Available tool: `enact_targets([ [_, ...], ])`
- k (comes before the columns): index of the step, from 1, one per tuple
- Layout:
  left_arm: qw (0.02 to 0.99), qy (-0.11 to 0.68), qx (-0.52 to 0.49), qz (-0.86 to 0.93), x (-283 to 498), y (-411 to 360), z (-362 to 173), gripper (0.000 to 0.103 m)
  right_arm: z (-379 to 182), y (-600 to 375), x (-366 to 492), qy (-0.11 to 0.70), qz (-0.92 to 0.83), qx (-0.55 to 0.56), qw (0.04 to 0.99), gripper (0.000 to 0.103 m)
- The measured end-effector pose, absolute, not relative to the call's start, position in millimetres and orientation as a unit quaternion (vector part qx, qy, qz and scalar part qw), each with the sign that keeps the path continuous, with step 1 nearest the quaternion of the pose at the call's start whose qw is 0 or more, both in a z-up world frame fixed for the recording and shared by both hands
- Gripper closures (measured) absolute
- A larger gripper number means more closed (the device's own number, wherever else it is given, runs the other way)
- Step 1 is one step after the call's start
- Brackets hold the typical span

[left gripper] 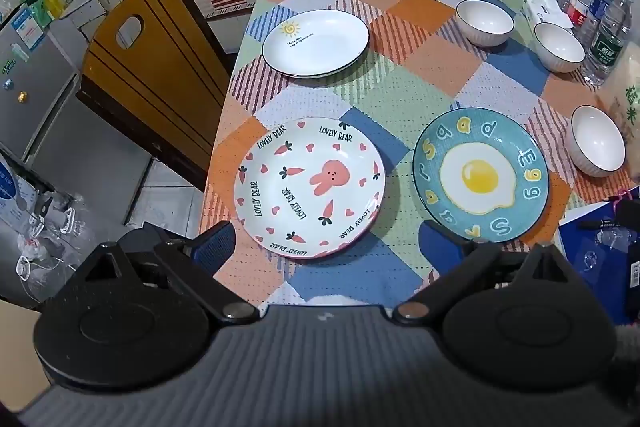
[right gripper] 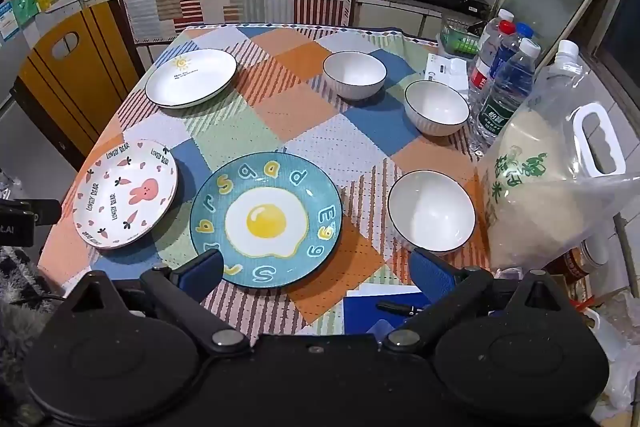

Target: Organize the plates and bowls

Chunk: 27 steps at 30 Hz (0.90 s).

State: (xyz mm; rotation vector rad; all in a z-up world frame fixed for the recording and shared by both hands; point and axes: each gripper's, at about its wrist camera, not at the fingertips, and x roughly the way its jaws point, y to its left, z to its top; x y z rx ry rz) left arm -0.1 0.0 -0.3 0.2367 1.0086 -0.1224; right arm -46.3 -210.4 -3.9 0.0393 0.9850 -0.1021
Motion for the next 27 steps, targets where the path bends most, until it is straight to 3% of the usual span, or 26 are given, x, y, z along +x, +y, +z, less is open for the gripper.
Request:
enact_targets([
  [27, 0.877, 0.471, 0.076, -0.062, -3.4, 8.2, -3.7, 0.004, -9.0, -207.4, -46.4, 0.474, -0.059, 0.001, 0.878, 0.002],
])
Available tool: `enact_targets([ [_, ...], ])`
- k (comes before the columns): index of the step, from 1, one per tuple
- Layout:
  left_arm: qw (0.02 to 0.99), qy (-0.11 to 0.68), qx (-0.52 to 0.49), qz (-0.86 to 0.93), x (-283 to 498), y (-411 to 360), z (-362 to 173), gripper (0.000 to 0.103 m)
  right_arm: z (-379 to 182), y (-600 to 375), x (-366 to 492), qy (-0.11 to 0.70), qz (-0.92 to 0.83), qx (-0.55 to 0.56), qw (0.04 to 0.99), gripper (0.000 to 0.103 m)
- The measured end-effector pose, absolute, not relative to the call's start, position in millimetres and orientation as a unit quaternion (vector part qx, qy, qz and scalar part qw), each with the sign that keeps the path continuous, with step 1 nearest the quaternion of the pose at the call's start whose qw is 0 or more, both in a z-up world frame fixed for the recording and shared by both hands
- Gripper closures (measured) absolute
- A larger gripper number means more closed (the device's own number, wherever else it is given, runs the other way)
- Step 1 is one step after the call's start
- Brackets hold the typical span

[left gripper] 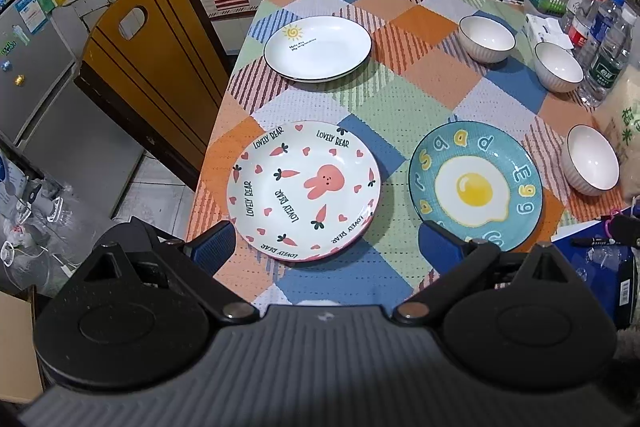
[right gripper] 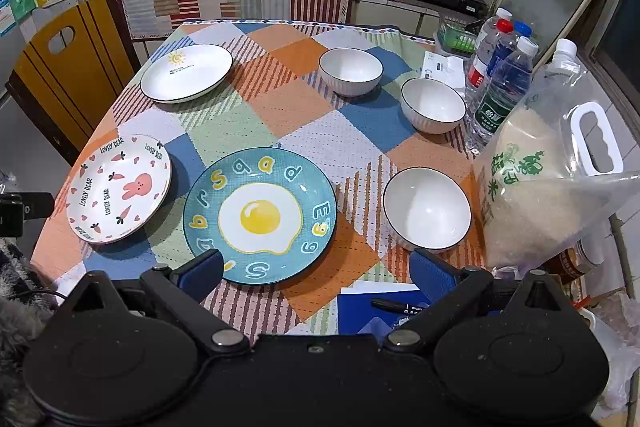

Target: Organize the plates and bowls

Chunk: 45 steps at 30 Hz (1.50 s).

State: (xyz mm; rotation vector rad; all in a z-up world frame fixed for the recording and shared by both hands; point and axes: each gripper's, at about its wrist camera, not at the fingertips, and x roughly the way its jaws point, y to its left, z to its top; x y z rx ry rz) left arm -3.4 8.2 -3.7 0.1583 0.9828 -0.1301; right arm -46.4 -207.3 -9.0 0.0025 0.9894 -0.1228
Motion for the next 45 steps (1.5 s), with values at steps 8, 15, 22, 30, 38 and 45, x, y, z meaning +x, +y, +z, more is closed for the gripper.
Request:
enact_targets([
  [8, 0.882, 0.461, 0.070, -0.066, -4.7, 9.9, -4.5, 0.004, -11.9, -205.2, -44.9, 0.476, -0.057, -0.004, 0.878, 0.002],
  [15, 0.883, 0.459, 0.068, -0.071, -5.5, 10.4, -4.9, 0.004, -12.9, -203.5, -42.9, 0.477, -0.055, -0.008, 0.877, 0.002],
  [22, 0.881, 0.464, 0.064, -0.071, -5.0, 11.6, -6.3, 0.004, -14.0, -203.7, -42.2, 0.478, -0.055, -0.010, 0.877, 0.002],
  [30, 0.880, 0.464, 0.066, -0.073, -4.7, 11.6, -6.7, 0.004, -15.0, -205.0, -41.7, 0.478, -0.056, -0.011, 0.876, 0.002],
  [38, 0.879, 0.466, 0.065, -0.074, -4.6, 10.4, -8.4, 0.004, -16.1, -205.7, -41.6, 0.480, -0.058, -0.013, 0.875, 0.002],
  [45, 0.879, 0.466, 0.064, -0.075, -5.8, 10.2, -9.1, 0.004, -17.3, -204.5, -42.1, 0.481, -0.058, -0.017, 0.875, 0.002],
])
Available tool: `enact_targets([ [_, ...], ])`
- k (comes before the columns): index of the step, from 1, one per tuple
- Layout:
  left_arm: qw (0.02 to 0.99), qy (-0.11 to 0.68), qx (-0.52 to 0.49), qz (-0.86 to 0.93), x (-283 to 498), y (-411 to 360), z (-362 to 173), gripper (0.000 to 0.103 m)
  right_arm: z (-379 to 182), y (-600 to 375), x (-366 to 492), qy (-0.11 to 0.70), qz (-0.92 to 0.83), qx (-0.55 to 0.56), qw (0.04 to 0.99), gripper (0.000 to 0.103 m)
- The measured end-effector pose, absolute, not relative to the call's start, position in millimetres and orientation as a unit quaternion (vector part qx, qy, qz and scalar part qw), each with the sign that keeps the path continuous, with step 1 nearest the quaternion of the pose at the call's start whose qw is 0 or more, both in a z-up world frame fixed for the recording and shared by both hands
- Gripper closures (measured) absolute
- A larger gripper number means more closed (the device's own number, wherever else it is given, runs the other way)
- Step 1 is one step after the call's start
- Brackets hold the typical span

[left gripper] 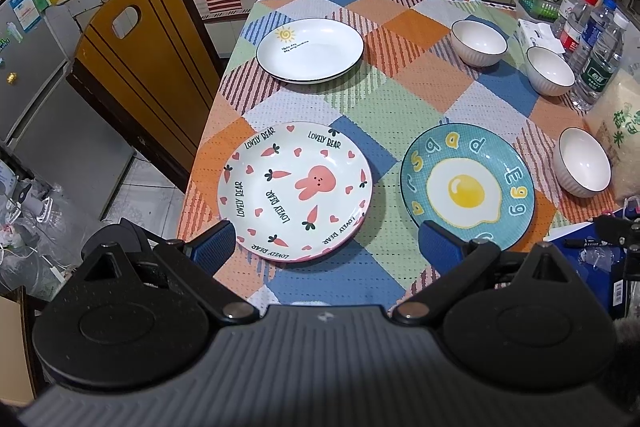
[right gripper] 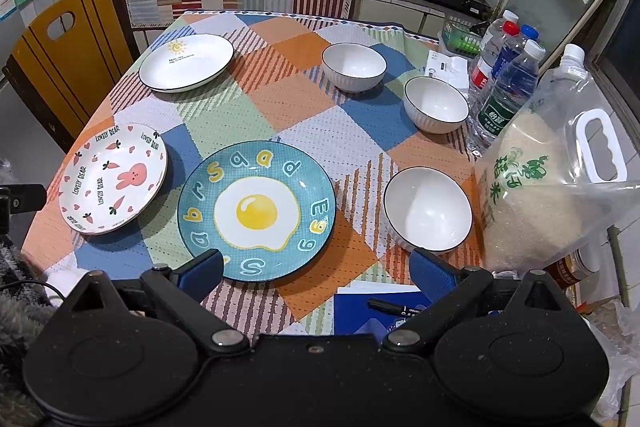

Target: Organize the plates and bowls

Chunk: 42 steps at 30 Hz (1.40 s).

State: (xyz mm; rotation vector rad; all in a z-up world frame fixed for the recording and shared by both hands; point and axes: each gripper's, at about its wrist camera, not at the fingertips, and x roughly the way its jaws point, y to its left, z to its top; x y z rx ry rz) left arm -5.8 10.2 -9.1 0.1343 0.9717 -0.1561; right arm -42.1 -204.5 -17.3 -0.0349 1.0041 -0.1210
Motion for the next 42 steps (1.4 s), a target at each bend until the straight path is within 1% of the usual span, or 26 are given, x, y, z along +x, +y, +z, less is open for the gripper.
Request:
enact_targets([
  [15, 0.877, 0.470, 0.064, -0.077, -8.0, 9.7, -15.1, 0.004, -20.6, -206.3, -42.3, 0.484, -0.059, -0.016, 0.873, 0.002],
  [18, 0.876, 0.475, 0.044, -0.076, -1.5, 12.7, -17.4, 0.004, -22.9, -207.9, -40.3, 0.484, -0.058, -0.016, 0.873, 0.002],
  [21, 0.877, 0.471, 0.035, -0.087, 6.0, 12.1, -21.6, 0.004, -22.5, -212.0, -38.6, 0.469, -0.047, -0.010, 0.882, 0.002],
  [25, 0.886, 0.448, 0.062, -0.103, 16.2, 2.6, -25.5, 0.004, -24.9, -223.4, -35.9, 0.426, -0.021, 0.007, 0.904, 0.002],
  [31, 0.893, 0.420, 0.095, -0.132, 38.2, -19.0, -39.3, 0.004, -56.1, -257.8, -29.4, 0.367, 0.047, 0.099, 0.924, 0.002],
  [33, 0.887, 0.427, 0.092, -0.151, 48.8, -28.5, -51.4, 0.004, -74.7, -265.1, -21.9, 0.386, 0.047, 0.121, 0.913, 0.002],
  [35, 0.877, 0.441, 0.092, -0.165, 58.2, -38.6, -67.3, 0.006, -95.9, -270.9, -13.9, 0.411, 0.045, 0.137, 0.900, 0.003],
  [37, 0.868, 0.456, 0.093, -0.175, 65.8, -48.5, -86.1, 0.008, -116.5, -276.4, -9.5, 0.430, 0.038, 0.163, 0.887, 0.011],
  [39, 0.855, 0.473, 0.097, -0.188, 72.6, -59.7, -105.4, 0.013, -136.4, -280.3, -6.0, 0.446, 0.034, 0.197, 0.872, 0.017],
  [40, 0.850, 0.481, 0.098, -0.190, 75.0, -63.6, -114.2, 0.018, -144.5, -282.0, -5.2, 0.448, 0.033, 0.211, 0.868, 0.019],
  [42, 0.838, 0.502, 0.101, -0.185, 82.2, -72.5, -131.9, 0.022, -159.3, -283.7, -4.1, 0.445, 0.026, 0.229, 0.865, 0.026],
])
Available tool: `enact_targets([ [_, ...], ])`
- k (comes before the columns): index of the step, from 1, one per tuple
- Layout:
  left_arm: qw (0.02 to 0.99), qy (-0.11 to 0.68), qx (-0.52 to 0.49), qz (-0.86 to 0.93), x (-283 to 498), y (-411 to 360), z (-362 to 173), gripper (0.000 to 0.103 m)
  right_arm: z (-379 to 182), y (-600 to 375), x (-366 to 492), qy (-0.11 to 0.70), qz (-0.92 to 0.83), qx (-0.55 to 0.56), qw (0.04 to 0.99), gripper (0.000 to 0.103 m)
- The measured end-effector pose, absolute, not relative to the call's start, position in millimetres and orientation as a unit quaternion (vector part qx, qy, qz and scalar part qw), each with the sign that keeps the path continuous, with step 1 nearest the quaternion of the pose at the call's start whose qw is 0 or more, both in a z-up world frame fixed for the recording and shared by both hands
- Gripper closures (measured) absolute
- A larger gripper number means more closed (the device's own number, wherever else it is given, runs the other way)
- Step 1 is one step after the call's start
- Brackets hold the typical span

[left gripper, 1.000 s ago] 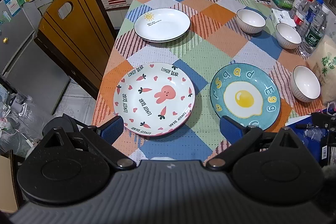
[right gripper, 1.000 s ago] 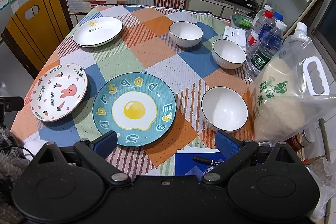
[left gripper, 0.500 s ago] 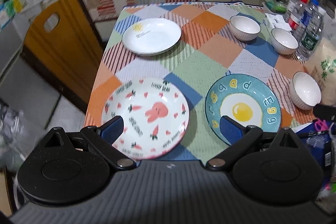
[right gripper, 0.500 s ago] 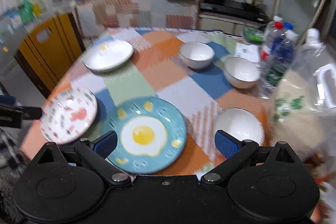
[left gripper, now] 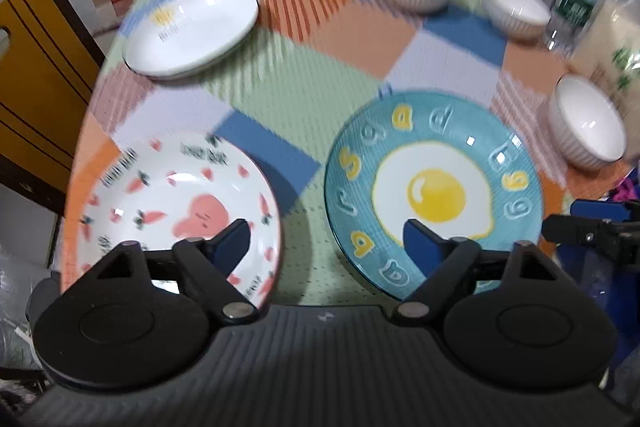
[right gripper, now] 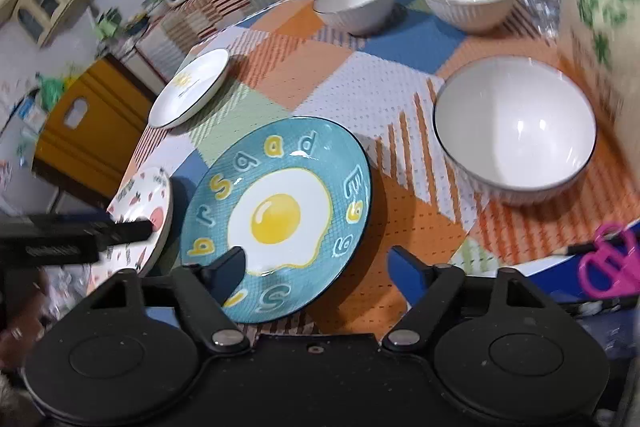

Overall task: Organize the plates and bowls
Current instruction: 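Move the right gripper to the blue fried-egg plate rim and close, then lift the blue fried-egg plate with the right gripper and carry it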

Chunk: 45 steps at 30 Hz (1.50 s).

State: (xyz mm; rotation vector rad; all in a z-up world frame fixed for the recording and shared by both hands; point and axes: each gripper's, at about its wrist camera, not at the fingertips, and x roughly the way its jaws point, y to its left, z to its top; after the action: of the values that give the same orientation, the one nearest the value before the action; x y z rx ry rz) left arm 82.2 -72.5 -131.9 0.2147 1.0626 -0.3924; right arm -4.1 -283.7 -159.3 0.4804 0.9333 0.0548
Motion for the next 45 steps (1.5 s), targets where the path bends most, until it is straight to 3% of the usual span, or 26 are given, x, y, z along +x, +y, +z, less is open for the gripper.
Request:
enact_targets([
  [2, 0.828, 0.520, 0.094, -0.187, 86.6, -75.8, -144.5, 0.031, -169.7, -283.0, -0.1, 0.451, 0.022, 0.238, 0.860, 0.030],
  [6, 0.824, 0.525, 0.108, -0.185, 86.3, -80.8, -156.2, 0.031, -183.1, -281.5, 5.6, 0.447, 0.027, 0.261, 0.855, 0.040],
  [7, 0.824, 0.524, 0.111, -0.183, 85.5, -81.3, -158.9, 0.035, -186.8, -281.9, 8.2, 0.448, 0.026, 0.268, 0.852, 0.043],
  [10, 0.833, 0.508, 0.124, -0.178, 84.4, -82.5, -160.9, 0.045, -197.7, -286.9, 13.1, 0.454, 0.022, 0.285, 0.844, 0.064],
  [12, 0.832, 0.512, 0.123, -0.174, 86.4, -82.5, -162.1, 0.058, -203.7, -289.8, 13.0, 0.459, 0.016, 0.282, 0.842, 0.087],
  [14, 0.824, 0.527, 0.104, -0.180, 90.4, -79.9, -165.7, 0.075, -208.6, -291.7, 12.2, 0.454, 0.019, 0.288, 0.843, 0.086],
  [19, 0.813, 0.546, 0.058, -0.194, 98.9, -78.2, -177.5, 0.080, -209.9, -295.3, 15.2, 0.448, 0.020, 0.292, 0.845, 0.087],
  [33, 0.829, 0.516, 0.081, -0.198, 106.3, -79.8, -161.6, 0.082, -200.7, -291.5, 16.2, 0.399, 0.055, 0.233, 0.885, 0.085],
  [45, 0.840, 0.501, 0.075, -0.195, 183.9, -82.7, -149.3, 0.082, -184.0, -281.1, 72.2, 0.353, 0.045, 0.207, 0.911, 0.085],
])
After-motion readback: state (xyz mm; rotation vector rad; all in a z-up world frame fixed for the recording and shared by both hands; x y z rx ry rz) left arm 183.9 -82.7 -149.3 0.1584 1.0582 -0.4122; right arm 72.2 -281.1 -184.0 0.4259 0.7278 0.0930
